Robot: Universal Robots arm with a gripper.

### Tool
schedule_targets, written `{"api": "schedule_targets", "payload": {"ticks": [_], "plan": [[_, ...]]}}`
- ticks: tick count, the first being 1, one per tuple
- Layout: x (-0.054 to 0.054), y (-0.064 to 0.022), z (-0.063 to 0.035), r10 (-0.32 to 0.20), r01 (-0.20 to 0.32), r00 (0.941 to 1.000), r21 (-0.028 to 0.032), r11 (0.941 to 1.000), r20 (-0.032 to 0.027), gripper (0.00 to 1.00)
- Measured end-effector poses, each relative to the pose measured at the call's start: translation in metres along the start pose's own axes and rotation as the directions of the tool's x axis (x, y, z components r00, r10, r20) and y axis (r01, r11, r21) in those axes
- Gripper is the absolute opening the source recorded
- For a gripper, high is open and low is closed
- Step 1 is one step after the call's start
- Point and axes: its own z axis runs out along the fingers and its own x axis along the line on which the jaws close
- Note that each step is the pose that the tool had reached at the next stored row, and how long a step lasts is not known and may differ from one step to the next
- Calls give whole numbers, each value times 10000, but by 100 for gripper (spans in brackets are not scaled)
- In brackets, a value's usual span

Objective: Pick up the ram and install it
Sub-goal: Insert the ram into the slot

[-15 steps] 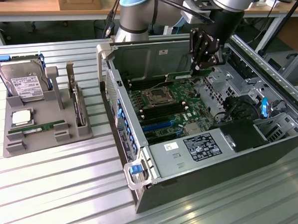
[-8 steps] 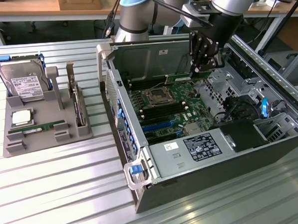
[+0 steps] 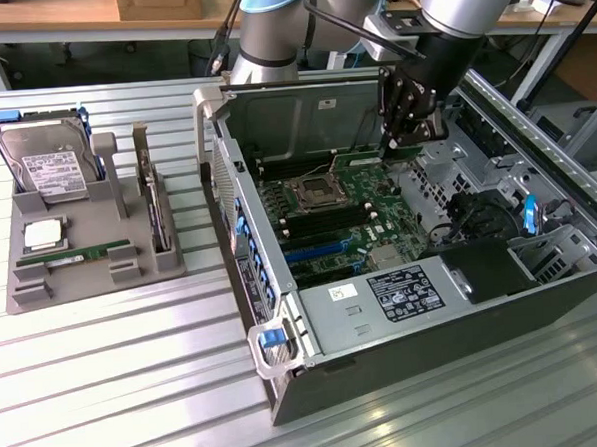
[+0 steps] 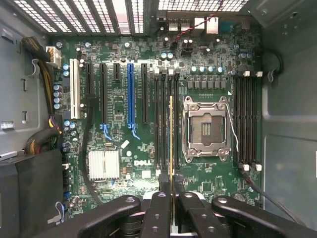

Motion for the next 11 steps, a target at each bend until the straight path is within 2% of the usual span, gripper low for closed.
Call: {"api": "schedule_targets", "payload": {"ticks": [11], "plan": [[26,-6,122,0,0,10000,0,10000,0,13]]}}
